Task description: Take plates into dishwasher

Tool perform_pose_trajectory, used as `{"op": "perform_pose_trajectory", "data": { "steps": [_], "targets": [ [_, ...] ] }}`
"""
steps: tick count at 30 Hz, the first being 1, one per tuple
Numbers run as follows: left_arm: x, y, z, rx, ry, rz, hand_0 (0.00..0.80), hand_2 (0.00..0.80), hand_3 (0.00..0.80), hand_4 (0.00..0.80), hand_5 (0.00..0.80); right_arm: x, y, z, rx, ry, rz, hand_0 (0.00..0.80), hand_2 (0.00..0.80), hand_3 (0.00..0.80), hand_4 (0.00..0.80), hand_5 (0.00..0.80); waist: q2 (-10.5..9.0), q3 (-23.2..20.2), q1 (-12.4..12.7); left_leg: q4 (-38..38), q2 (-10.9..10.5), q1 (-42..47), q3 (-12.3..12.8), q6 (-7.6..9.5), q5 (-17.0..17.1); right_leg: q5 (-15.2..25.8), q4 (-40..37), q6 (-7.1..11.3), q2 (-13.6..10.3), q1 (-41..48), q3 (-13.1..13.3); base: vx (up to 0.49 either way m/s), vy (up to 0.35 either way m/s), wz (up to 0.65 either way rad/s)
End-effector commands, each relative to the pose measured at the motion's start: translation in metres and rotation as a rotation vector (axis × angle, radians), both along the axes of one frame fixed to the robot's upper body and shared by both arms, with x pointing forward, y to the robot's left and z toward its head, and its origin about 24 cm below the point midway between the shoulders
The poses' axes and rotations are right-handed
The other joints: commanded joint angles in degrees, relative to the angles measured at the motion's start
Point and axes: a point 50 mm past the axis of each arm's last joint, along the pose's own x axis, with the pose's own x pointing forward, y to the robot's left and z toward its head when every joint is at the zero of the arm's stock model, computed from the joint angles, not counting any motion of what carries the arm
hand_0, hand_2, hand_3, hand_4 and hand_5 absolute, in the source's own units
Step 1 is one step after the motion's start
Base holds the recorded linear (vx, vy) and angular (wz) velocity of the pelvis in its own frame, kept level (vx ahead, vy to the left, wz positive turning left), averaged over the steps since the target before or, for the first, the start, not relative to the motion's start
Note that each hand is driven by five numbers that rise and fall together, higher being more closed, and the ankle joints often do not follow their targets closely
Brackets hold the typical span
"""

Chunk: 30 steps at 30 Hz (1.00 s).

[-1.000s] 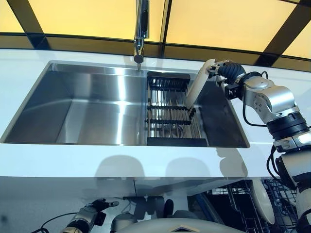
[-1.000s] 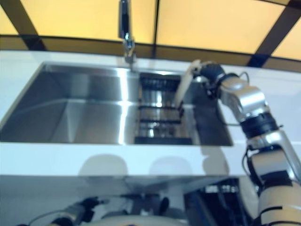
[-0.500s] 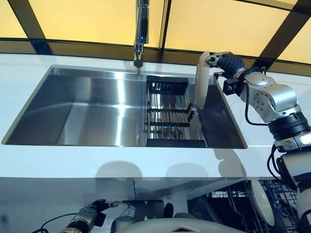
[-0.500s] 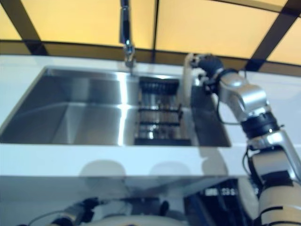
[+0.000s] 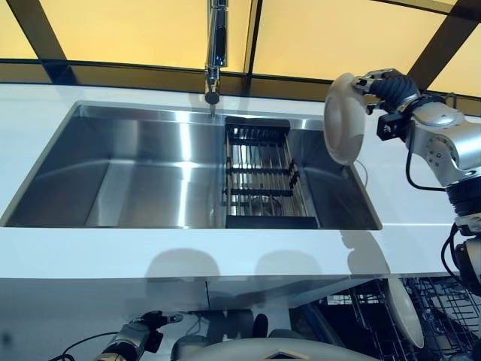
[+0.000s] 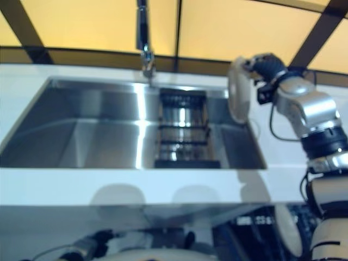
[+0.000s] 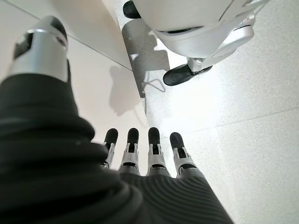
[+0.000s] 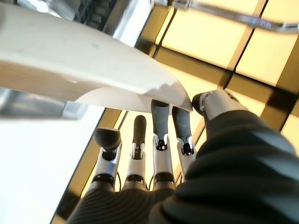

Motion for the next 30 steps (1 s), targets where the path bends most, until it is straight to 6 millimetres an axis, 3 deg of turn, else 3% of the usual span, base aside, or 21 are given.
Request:
{"op": "perform_pose_trajectory", "data": {
  "steps": [1,14,30],
  "targets": [
    [0.008,0.011,0.004,0.059,0.006,-0.1,0.0,0.0,0.0,0.0,0.0,-0.006,-0.019,0.073,-0.041,-0.206,-0.072,0.8,0.8,0.8,0.8,0.8,-0.98,-1.2,-0.64,1.86,-0.62,-4.32,-0.37,1.69,-0.28,-6.13,5.05,6.24,-3.12,2.3,0.25,-0.005,0.0,-0.1],
    [0.005,0.013,0.004,0.063,0.006,-0.1,0.0,0.0,0.0,0.0,0.0,-0.025,-0.06,0.09,-0.073,-0.213,-0.204,0.8,0.8,0.8,0.8,0.8,-1.26,-1.72,-2.82,1.5,-0.49,-4.06,1.1,1.92,-0.59,-5.75,5.06,6.42,-2.4,1.46,1.88,-0.004,0.002,-0.09],
    [0.006,0.021,0.007,0.082,-0.002,-0.1,0.0,0.0,0.0,0.0,0.0,-0.056,-0.112,0.074,-0.113,-0.103,-0.281,0.8,0.8,0.8,0.8,0.8,-1.2,-2.2,-6.57,1.29,0.03,-4.23,3.23,2.2,-0.59,-5.05,5.51,6.86,-1.29,-0.59,5.08,-0.003,-0.007,-0.09]
  ]
}}
